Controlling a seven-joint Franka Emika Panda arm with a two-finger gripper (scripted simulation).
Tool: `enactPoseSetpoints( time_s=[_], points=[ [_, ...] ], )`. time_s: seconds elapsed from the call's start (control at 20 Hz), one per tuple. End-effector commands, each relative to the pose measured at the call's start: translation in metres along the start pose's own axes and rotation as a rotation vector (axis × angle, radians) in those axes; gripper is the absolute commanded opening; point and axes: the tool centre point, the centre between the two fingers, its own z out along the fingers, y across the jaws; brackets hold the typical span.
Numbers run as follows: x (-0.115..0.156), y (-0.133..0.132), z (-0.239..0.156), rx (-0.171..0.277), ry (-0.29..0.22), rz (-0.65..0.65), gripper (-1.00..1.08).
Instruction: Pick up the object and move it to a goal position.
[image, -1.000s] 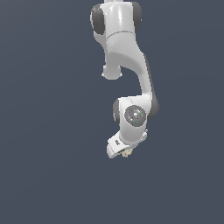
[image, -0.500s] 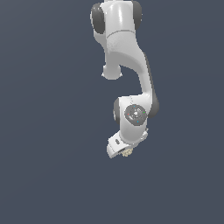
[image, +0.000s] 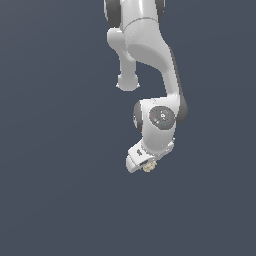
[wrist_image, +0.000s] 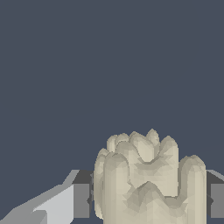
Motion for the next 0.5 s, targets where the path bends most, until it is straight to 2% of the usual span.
enactPoseSetpoints(
  time_s=[0.0, 0.45],
  points=[
    [-0.003, -0.01, -0.016, -0.001, 0.001, -0.001, -1.0],
    [-0.02, -0.056, -0.092, -0.001, 0.001, -0.001, -1.0]
  ],
)
